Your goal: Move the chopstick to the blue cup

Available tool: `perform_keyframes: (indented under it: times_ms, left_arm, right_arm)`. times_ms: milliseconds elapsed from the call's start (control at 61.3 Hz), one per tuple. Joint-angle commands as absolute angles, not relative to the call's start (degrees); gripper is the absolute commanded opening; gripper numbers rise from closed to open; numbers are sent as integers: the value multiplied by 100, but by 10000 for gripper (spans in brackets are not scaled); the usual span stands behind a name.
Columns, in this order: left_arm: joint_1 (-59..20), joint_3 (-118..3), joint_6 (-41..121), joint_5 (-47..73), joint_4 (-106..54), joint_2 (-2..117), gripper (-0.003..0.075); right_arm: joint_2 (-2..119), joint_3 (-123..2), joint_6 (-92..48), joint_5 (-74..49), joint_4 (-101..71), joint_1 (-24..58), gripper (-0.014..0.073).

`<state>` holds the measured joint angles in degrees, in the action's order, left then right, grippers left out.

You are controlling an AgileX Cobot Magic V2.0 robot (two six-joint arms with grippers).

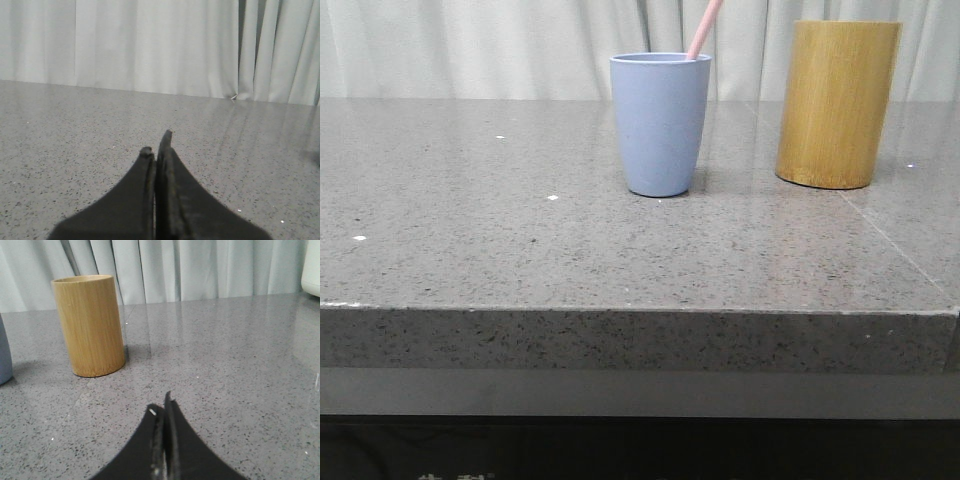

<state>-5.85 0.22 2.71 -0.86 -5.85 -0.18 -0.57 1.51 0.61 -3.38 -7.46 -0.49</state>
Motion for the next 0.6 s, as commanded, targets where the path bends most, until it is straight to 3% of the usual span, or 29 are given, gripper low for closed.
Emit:
perform_keyframes:
  times_ms: [0,587]
  left_arm:
    - [-570,95,228,-511,-635,-152,-19]
    - [-570,95,228,-511,-635,-152,-19]
  right_arm:
    - [-177,130,38,186,-671,-90,-66]
    - [-177,130,38,186,-671,-130,-66]
